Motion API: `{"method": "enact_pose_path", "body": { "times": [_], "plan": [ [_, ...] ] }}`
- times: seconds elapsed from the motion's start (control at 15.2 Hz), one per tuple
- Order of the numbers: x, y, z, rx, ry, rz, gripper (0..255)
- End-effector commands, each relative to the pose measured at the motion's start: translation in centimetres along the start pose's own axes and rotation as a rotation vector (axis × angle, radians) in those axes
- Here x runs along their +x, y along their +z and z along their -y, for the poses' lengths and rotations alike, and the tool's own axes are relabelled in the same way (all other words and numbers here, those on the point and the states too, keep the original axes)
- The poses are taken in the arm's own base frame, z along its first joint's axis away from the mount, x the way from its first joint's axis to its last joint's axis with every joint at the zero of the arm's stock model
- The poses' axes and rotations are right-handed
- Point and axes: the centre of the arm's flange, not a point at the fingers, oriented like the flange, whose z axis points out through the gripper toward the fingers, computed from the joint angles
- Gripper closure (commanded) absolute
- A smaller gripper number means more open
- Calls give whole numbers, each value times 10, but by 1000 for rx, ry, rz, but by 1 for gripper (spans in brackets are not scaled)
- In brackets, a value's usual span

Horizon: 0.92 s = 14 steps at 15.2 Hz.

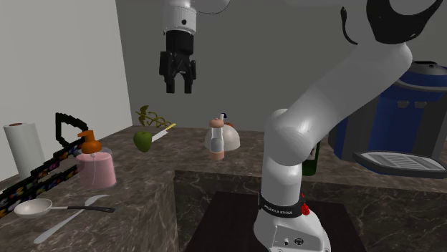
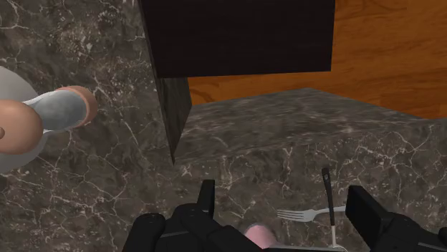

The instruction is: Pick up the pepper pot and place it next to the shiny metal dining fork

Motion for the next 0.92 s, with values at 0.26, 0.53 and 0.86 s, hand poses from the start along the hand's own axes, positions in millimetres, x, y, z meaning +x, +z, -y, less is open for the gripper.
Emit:
{"method": "enact_pose_path", "body": {
  "times": [0.26, 0.53, 0.86],
  "plan": [
    [8, 18, -47, -16, 23, 15, 0],
    [15, 36, -94, -32, 46, 29, 0],
    [22, 56, -154, -53, 74, 48, 0]
  ]
}}
